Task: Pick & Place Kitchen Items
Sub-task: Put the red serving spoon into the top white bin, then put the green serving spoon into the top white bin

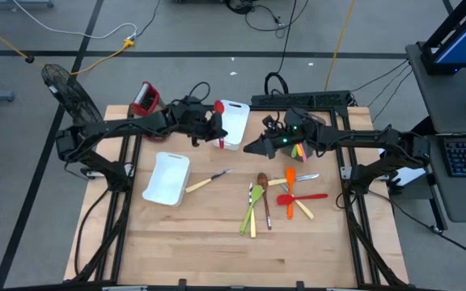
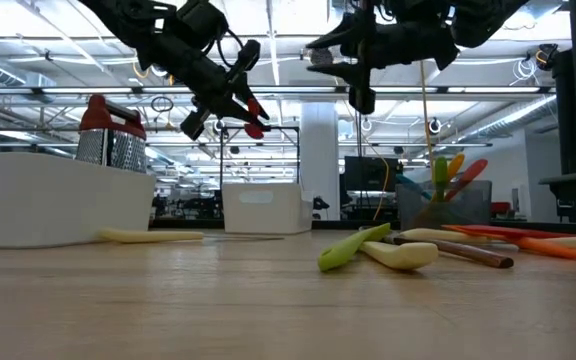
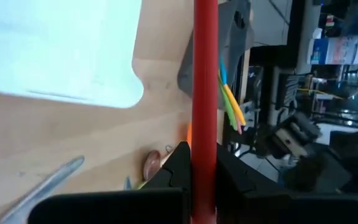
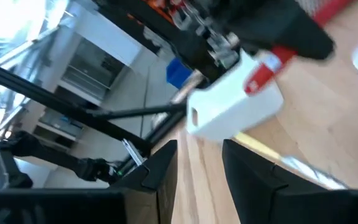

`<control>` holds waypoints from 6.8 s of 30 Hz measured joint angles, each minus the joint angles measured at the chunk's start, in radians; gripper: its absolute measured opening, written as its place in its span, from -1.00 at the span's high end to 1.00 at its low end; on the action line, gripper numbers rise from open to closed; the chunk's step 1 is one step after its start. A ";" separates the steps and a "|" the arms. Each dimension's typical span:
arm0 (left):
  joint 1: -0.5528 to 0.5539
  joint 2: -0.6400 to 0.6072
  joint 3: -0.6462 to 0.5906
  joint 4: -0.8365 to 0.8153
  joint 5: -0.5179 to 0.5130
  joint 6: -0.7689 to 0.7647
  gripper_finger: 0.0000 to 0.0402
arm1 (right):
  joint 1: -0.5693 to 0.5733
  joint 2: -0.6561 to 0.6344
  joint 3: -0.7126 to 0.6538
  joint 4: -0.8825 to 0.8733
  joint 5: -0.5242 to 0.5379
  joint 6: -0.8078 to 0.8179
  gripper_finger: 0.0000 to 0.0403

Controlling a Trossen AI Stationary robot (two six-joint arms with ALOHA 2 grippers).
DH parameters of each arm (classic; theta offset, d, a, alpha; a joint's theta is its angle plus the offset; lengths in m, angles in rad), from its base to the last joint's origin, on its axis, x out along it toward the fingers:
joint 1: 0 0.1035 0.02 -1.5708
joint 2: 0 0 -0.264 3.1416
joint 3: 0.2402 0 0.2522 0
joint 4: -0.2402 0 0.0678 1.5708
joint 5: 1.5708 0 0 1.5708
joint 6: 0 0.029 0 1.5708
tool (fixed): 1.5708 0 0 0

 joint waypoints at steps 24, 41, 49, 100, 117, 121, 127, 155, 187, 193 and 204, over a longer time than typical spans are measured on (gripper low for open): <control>0.111 0.385 0.483 -0.488 0.249 0.222 0.88 | -0.001 -0.058 -0.001 -0.013 -0.019 -0.230 0.43; 0.176 0.449 0.483 -0.567 0.297 0.157 0.88 | -0.018 -0.144 -0.001 -0.096 -0.016 -0.338 0.45; 0.185 0.459 0.483 -0.556 0.283 0.158 0.75 | -0.018 -0.144 -0.001 -0.107 -0.016 -0.333 0.45; 0.231 0.475 0.482 -0.403 0.174 0.434 0.47 | -0.013 -0.144 -0.001 -0.111 -0.016 -0.310 0.48; 0.260 0.464 0.482 -0.497 0.630 0.365 0.14 | -0.013 -0.144 -0.001 -0.111 -0.016 -0.284 0.48; 0.272 0.442 0.482 -0.563 0.604 0.390 0.19 | -0.013 -0.144 -0.001 -0.112 -0.017 -0.284 0.48; 0.278 0.354 0.482 -0.614 0.522 0.461 0.24 | -0.013 -0.144 -0.001 -0.132 -0.052 -0.300 0.48; -0.082 0.039 0.437 -0.619 -0.103 1.020 0.24 | 0.006 -0.145 -0.001 -0.182 -0.119 -0.510 0.48; -0.537 0.261 0.354 -0.339 -0.270 0.636 0.24 | 0.010 -0.148 -0.001 -0.242 -0.067 -0.629 0.48; -0.520 0.439 0.523 -0.448 -0.195 0.733 0.24 | 0.010 -0.150 -0.001 -0.257 -0.068 -0.628 0.48; -0.523 0.573 0.557 -0.340 -0.105 0.724 0.24 | 0.011 -0.269 -0.003 -0.388 0.057 -0.707 0.48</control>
